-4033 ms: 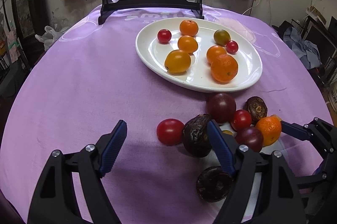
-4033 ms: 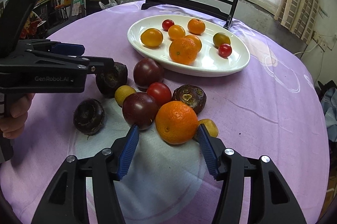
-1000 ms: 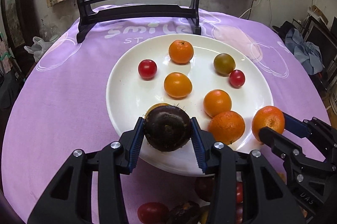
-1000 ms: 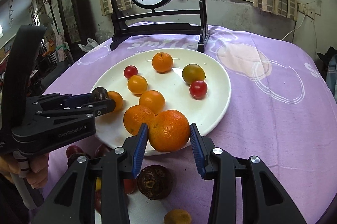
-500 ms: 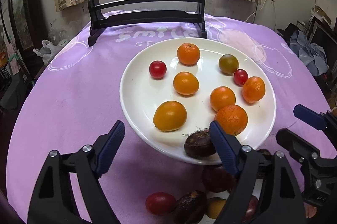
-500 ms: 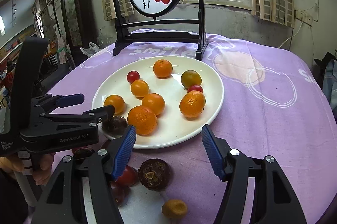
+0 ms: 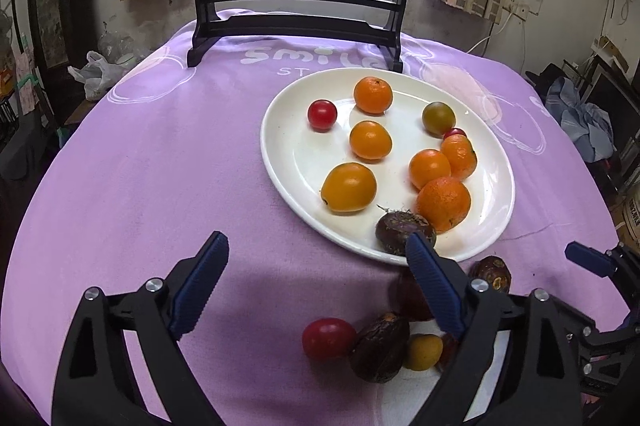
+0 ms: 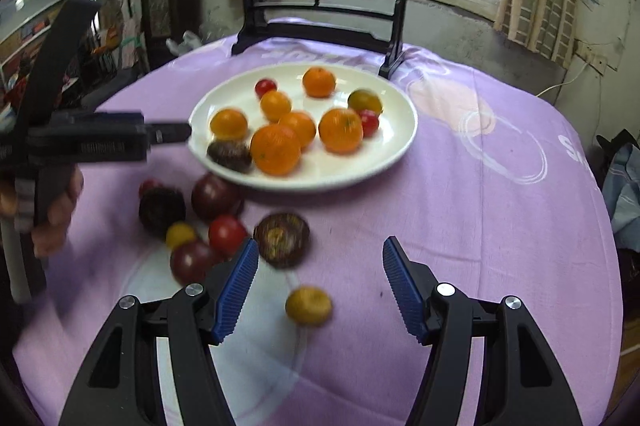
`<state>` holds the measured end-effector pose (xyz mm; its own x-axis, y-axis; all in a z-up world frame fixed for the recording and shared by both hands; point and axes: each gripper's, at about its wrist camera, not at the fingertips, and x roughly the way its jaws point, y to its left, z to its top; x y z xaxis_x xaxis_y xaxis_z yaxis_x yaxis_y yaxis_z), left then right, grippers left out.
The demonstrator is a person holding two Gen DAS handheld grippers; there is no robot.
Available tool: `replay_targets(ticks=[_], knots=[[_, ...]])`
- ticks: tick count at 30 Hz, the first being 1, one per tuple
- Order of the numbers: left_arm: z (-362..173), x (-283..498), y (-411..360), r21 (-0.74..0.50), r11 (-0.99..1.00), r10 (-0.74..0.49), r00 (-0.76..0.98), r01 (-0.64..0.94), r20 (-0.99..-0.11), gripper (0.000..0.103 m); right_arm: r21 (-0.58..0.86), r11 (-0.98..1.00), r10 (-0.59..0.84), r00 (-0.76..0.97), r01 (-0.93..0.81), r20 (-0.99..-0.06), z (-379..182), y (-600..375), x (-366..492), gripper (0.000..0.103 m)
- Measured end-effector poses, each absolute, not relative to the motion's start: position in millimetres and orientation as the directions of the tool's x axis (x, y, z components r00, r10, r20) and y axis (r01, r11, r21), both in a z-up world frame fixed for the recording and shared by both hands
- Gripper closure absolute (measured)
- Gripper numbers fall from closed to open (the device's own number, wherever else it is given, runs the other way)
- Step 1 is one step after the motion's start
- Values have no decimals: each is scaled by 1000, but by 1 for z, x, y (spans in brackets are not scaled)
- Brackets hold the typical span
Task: Organize fruits
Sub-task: 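Grasp a small yellow fruit with the right tool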
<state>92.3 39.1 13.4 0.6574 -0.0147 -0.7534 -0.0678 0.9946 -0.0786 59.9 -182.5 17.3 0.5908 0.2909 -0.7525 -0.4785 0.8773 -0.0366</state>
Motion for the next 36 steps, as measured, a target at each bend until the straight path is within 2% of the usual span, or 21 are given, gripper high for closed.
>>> replay_targets(ticks=[12,14,15,16,29,36], knots=[[8,82,50,-113,990,-34,645,-81,-763,14,-61,859,259,536,-508,-803,-6,-176,51,39],[7,82,49,-114,991,-43,640,-70,-767,14,-56,860,255,522,-507,-814,-11,-174,53,56],[6,81,48,-114,991,-47,638,-64,-769,14,-49,861,253,508,-507,-823,-14,-174,54,70],[6,81,47,-112,992,-50,635,-57,-771,14,-48,863,247,502,-504,-829,-16,-174,56,73],[4,59,46,13,996,-43,626,84,-778,13,-39,875,247,514,-483,-821,-12,-178,57,74],[-8,54,56,-23,986,-113,572,163,-812,14,-39,874,252,521,-484,-816,-9,-179,56,74]])
